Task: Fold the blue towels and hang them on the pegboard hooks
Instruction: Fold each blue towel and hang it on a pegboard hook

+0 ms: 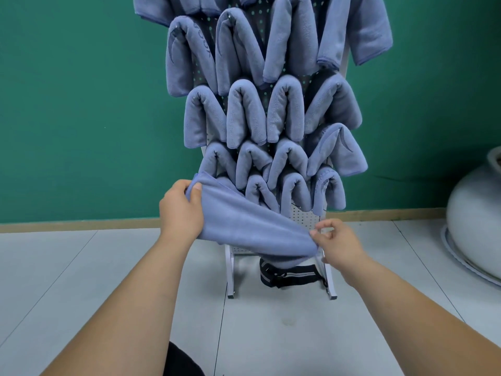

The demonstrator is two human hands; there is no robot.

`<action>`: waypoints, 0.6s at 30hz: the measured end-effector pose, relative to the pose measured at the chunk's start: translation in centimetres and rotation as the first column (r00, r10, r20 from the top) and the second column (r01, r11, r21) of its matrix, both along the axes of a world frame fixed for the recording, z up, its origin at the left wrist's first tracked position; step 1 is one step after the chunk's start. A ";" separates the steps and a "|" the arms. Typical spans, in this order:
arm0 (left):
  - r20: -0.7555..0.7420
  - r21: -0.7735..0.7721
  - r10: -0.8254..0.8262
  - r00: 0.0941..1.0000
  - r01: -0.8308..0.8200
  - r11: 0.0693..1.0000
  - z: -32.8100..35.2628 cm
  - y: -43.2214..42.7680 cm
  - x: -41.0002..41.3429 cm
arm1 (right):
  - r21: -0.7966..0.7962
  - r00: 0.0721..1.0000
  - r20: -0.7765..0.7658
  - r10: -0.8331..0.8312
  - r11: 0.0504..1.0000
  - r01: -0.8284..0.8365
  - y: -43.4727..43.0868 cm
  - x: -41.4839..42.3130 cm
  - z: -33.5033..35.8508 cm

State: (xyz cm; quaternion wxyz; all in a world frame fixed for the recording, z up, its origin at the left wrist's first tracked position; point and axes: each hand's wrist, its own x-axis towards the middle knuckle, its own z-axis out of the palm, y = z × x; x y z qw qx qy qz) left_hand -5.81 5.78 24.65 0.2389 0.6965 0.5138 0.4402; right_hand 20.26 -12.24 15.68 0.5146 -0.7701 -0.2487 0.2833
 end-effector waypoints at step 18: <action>-0.204 0.000 -0.697 0.687 0.712 0.702 1.9 -6.1 2.8 | -0.050 0.796 0.285 0.534 0.838 -0.544 0.4 -5.5 3.5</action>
